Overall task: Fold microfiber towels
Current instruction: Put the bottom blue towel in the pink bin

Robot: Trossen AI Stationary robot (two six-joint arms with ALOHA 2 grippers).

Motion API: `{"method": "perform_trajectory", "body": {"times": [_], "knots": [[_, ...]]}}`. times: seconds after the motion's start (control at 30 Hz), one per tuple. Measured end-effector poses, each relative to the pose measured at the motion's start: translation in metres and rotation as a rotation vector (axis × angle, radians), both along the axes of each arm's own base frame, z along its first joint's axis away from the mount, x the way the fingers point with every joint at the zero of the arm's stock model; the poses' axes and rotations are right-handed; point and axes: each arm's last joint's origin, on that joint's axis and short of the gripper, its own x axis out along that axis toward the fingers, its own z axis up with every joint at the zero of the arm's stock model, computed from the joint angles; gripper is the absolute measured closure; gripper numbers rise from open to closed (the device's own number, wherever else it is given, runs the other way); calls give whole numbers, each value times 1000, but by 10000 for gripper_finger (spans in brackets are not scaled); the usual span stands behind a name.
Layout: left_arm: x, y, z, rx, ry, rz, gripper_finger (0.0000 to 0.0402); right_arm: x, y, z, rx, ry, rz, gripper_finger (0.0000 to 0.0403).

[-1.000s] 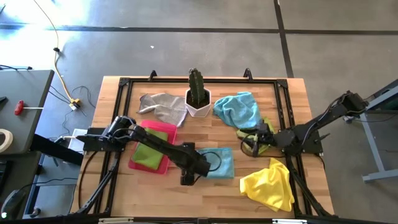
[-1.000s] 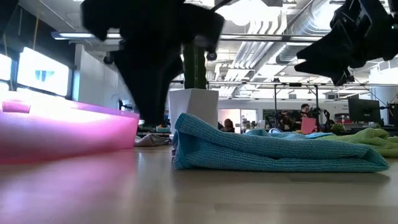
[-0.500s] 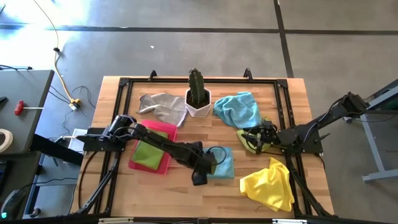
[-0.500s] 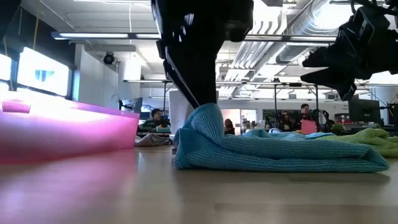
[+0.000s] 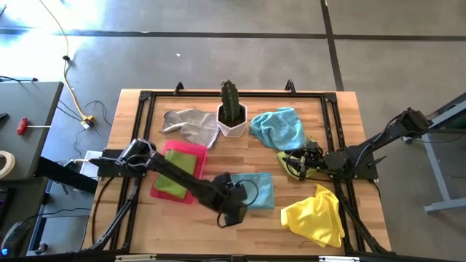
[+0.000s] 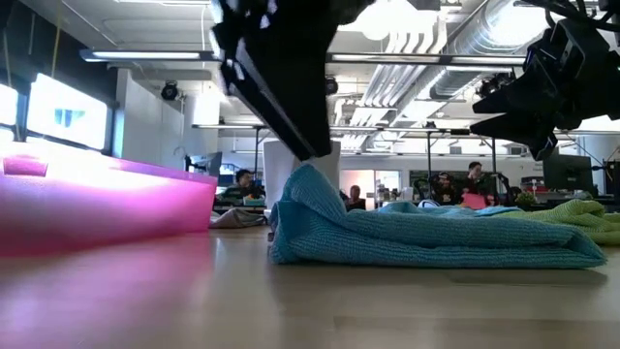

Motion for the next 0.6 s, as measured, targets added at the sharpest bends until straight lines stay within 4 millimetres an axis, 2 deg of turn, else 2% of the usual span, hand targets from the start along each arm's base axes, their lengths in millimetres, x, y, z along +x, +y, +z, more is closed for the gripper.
{"method": "perform_trajectory", "body": {"times": [0.2,0.3,0.5,0.6], "knots": [[-9,-14,2,99,-125,225,211,0,0,-1,-5,11,0,222],[-12,-15,2,99,-138,297,192,0,0,-2,-10,23,0,222],[-17,1,10,37,-126,298,164,-1,0,-5,-22,50,0,222],[-21,11,6,-13,-96,297,161,-2,-1,-6,-30,67,0,222]]}}
